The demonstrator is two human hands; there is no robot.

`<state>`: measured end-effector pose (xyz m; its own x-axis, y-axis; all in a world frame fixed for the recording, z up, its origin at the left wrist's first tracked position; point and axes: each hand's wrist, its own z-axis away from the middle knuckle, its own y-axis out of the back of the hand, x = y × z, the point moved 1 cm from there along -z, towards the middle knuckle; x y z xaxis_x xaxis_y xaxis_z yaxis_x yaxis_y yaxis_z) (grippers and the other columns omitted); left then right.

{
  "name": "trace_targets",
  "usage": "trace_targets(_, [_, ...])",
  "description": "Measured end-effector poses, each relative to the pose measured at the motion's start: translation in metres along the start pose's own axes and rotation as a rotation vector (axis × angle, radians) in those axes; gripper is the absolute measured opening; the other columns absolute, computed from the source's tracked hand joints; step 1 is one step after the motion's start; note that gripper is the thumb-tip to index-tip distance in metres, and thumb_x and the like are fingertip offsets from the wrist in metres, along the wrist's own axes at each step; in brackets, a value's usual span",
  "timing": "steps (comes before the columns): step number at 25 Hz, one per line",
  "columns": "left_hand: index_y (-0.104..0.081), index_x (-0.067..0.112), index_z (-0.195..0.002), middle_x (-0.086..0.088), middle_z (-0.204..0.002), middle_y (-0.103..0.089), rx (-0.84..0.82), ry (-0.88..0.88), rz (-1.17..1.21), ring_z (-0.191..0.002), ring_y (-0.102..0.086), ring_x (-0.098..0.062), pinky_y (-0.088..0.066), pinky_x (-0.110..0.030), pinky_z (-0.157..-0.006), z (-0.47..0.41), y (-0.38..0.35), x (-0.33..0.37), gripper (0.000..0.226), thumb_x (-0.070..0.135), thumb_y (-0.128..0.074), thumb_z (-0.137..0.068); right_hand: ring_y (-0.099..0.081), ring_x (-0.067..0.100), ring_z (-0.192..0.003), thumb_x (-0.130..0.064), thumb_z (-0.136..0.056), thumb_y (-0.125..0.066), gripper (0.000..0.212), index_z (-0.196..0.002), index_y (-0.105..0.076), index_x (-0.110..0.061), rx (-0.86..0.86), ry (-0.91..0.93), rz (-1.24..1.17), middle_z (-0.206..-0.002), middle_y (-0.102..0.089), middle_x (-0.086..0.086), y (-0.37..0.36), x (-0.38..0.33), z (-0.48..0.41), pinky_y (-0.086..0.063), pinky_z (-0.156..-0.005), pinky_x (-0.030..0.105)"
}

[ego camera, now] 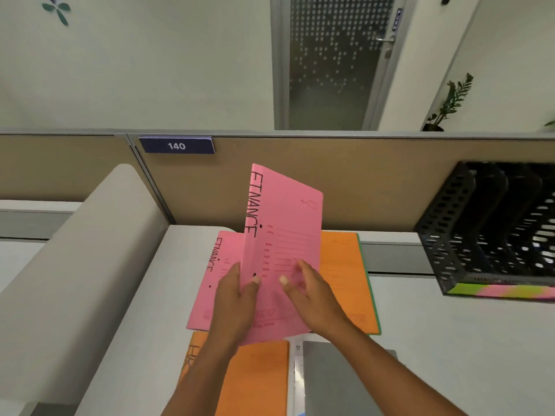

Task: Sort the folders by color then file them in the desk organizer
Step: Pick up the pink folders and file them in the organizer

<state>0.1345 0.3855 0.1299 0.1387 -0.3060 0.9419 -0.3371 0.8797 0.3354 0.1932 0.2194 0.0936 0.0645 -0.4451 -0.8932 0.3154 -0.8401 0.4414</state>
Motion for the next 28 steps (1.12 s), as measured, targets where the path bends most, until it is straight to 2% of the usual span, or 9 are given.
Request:
trace_targets(4, [-0.061, 0.041, -0.12, 0.016, -0.106, -0.073, -0.06, -0.152, 0.022, -0.098, -0.072, -0.007, -0.058, -0.019, -0.073, 0.039, -0.069, 0.017, 0.035, 0.011, -0.046, -0.11, -0.053, -0.012, -0.12, -0.081, -0.087, -0.051, 0.035, -0.119, -0.038, -0.076, 0.091, 0.033, -0.04, -0.128, -0.052, -0.042, 0.055, -0.007, 0.03, -0.049, -0.099, 0.027])
trace_targets(7, [-0.053, 0.032, -0.142, 0.025, -0.129, -0.066, -0.14, -0.26, 0.033, -0.123, -0.064, -0.002, -0.052, -0.014, -0.099, 0.071, -0.128, 0.036, 0.049, 0.003, -0.039, -0.105, -0.054, -0.007, -0.125, -0.085, -0.083, -0.053, 0.046, -0.124, -0.041, -0.068, 0.184, 0.073, -0.078, -0.135, -0.055, -0.032, 0.103, -0.006, 0.053, -0.05, -0.106, 0.032])
trace_targets(9, [-0.043, 0.036, -0.15, 0.026, -0.145, -0.057, -0.173, -0.273, 0.019, -0.139, -0.053, -0.004, -0.043, -0.021, -0.117, 0.093, -0.165, 0.048, 0.062, -0.005, -0.04, -0.103, -0.057, 0.001, -0.125, -0.082, -0.082, -0.056, 0.058, -0.133, -0.046, -0.055, 0.218, 0.087, -0.077, -0.135, -0.058, -0.025, 0.136, 0.0, 0.067, -0.052, -0.105, 0.039])
trace_targets(11, [-0.039, 0.036, -0.152, 0.024, -0.149, -0.053, -0.206, -0.287, 0.01, -0.143, -0.049, -0.005, -0.04, -0.028, -0.123, 0.114, -0.201, 0.06, 0.068, -0.01, -0.04, -0.102, -0.059, 0.007, -0.124, -0.076, -0.083, -0.059, 0.068, -0.14, -0.045, -0.041, 0.246, 0.079, -0.049, -0.137, -0.059, -0.018, 0.171, 0.008, 0.081, -0.054, -0.103, 0.043])
trace_targets(13, [-0.039, 0.027, -0.154, 0.014, -0.149, -0.055, -0.227, -0.304, 0.017, -0.141, -0.051, -0.008, -0.042, -0.036, -0.121, 0.131, -0.236, 0.069, 0.062, -0.006, -0.04, -0.102, -0.058, 0.008, -0.125, -0.072, -0.083, -0.059, 0.073, -0.145, -0.043, -0.036, 0.273, 0.073, -0.016, -0.138, -0.058, -0.016, 0.206, 0.018, 0.096, -0.054, -0.103, 0.044])
trace_targets(16, [-0.037, 0.037, -0.152, 0.021, -0.147, -0.053, -0.261, -0.316, 0.003, -0.14, -0.051, -0.005, -0.044, -0.036, -0.118, 0.154, -0.288, 0.086, 0.056, 0.008, -0.04, -0.103, -0.061, 0.004, -0.113, -0.066, -0.086, -0.058, 0.063, -0.14, -0.043, -0.038, 0.356, 0.095, 0.048, -0.13, -0.061, -0.019, 0.26, 0.031, 0.115, -0.055, -0.094, 0.032])
trace_targets(21, [-0.029, 0.033, -0.159, 0.02, -0.158, -0.044, -0.342, -0.326, -0.08, -0.147, -0.042, -0.002, -0.038, -0.039, -0.125, 0.18, -0.369, 0.101, 0.054, 0.023, -0.036, -0.107, -0.062, 0.007, -0.082, -0.064, -0.09, -0.052, 0.045, -0.128, -0.047, -0.04, 0.508, 0.113, 0.205, -0.09, -0.059, -0.02, 0.343, 0.049, 0.136, -0.052, -0.07, 0.028])
trace_targets(26, [-0.017, 0.076, -0.137, 0.029, -0.142, -0.05, -0.454, -0.333, -0.233, -0.129, -0.054, -0.002, -0.05, -0.032, -0.113, 0.18, -0.42, 0.124, 0.073, 0.019, -0.049, -0.105, -0.064, 0.007, -0.055, -0.041, -0.097, -0.06, 0.064, -0.151, -0.026, -0.037, 0.581, 0.136, 0.275, -0.068, -0.06, -0.011, 0.432, 0.056, 0.133, -0.046, -0.046, 0.012])
trace_targets(28, [-0.02, 0.077, -0.137, 0.037, -0.142, -0.047, -0.495, -0.339, -0.233, -0.132, -0.053, 0.002, -0.051, -0.029, -0.113, 0.167, -0.434, 0.133, 0.081, 0.013, -0.056, -0.103, -0.065, 0.004, -0.056, -0.028, -0.095, -0.063, 0.069, -0.152, -0.025, -0.036, 0.585, 0.151, 0.265, -0.064, -0.06, -0.005, 0.465, 0.054, 0.129, -0.046, -0.041, 0.013])
